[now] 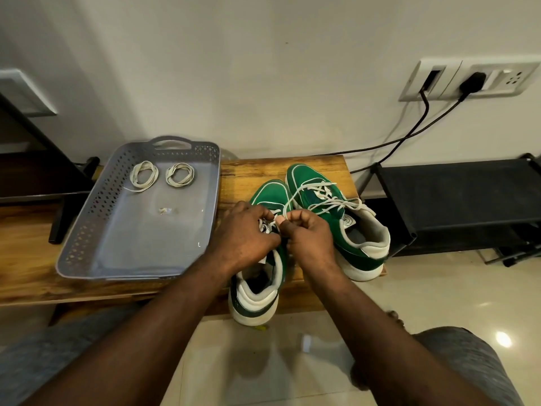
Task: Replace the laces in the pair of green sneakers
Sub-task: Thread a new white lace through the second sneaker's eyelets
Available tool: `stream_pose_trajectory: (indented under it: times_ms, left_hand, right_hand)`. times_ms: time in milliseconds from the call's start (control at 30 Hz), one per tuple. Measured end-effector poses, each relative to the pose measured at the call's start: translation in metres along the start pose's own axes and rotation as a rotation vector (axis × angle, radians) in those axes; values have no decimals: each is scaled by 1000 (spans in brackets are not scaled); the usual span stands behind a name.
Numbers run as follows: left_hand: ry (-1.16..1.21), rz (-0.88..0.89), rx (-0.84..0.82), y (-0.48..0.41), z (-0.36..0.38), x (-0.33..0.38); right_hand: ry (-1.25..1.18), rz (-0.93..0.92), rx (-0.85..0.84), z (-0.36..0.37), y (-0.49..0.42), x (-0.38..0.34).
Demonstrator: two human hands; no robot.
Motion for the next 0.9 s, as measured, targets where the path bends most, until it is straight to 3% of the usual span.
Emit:
stream_pose_trajectory:
  times_ms: [200,500,600,733,900]
  left_hand:
    - [24,-53,11,0,-1,0]
    - [162,-89,-18,0,-12,-2]
    - [165,-109,-7,-6,-22,-7]
    - [-10,-43,-22,-12,-22,-8]
    - [-25,-1,-9,-11,-22,-3]
  right_hand:
    - [-488,-29,209,-36,-9,-41]
    - [-418,-52,274,-34,-7,-34]
    - [-278,25,162,-21,-3,-18]
    - [-162,53,-23,-3,1,-6]
    - [17,-26,-42,2,-1,-1]
Point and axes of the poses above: each hand's wrist, its own y-axis away from the middle knuckle, its own z-axis out of the palm, x = y × z, the point moved 5 cm from there along -y, towards the middle knuckle, and after that the axes turned 13 degrees about x, right-handed, at the moved point
